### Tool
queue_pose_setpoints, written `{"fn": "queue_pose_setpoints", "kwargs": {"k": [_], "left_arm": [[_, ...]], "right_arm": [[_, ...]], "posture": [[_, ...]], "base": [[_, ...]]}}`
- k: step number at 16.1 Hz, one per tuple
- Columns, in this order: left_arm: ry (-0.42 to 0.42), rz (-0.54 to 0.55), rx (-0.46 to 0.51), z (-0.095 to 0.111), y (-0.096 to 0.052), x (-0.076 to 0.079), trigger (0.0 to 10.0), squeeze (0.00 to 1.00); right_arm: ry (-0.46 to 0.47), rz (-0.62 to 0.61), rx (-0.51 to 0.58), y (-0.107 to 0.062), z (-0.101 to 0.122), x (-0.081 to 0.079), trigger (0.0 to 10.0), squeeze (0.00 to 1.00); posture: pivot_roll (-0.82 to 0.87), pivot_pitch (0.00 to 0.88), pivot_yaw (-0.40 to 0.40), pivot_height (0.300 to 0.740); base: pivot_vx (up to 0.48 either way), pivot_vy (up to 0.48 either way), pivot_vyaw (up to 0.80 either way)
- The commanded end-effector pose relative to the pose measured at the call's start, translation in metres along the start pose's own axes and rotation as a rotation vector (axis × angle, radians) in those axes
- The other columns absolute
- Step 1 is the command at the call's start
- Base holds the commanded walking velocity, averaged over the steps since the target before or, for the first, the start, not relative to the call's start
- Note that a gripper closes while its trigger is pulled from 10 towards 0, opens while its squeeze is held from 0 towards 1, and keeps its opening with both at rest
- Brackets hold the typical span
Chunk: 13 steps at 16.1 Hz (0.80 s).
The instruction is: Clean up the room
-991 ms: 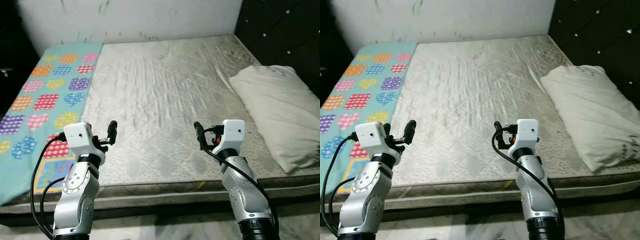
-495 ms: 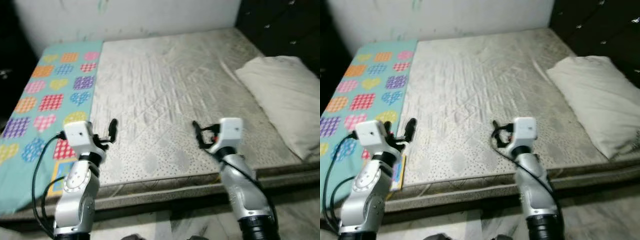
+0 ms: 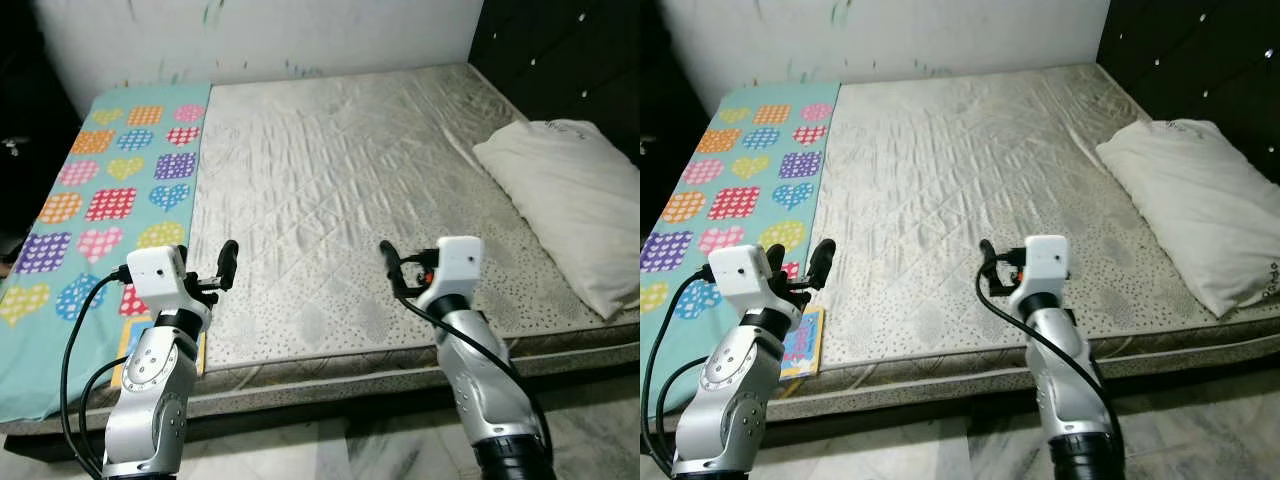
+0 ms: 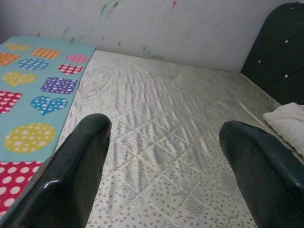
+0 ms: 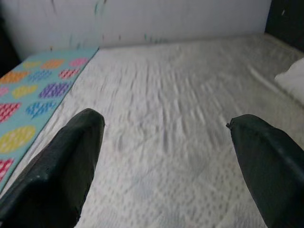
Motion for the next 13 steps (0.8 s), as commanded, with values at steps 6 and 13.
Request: {"fn": "queue_pose_setpoints", "kwargs": {"k": [6,13], "left_arm": [[0.051,0.053,-0.042,-0.008,-0.023,-0.021,10.0,0.00],[0.039,0.081,-0.068,-0.012,-0.020,-0.018,10.0,0.00]], "right_arm": [[-0.137,-0.031,0.046,-0.020,0.004,0.016,10.0,0.00],[-0.121,-0.002,0.039,-0.026,0.005,0.020,10.0,0.00]], "posture": [[-0.14,0.104,0.063,0.740],[-0.15,0.098,0.058,0.740]], "base": [[0.316,0.000,0.00],[0.037,0.000,0.00]]}}
Point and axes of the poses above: a point about 5 cm out from each wrist's last joint towards the gripper, its own y axis pointing out of the wrist towards the gripper, its own z axis along the axis of the wrist's last joint, x = y × z, the point moved 1 cm from there along y, pointing out of the wrist towards the gripper, and after that the axes turned 2 degrees about y, right-handed, at the moved point
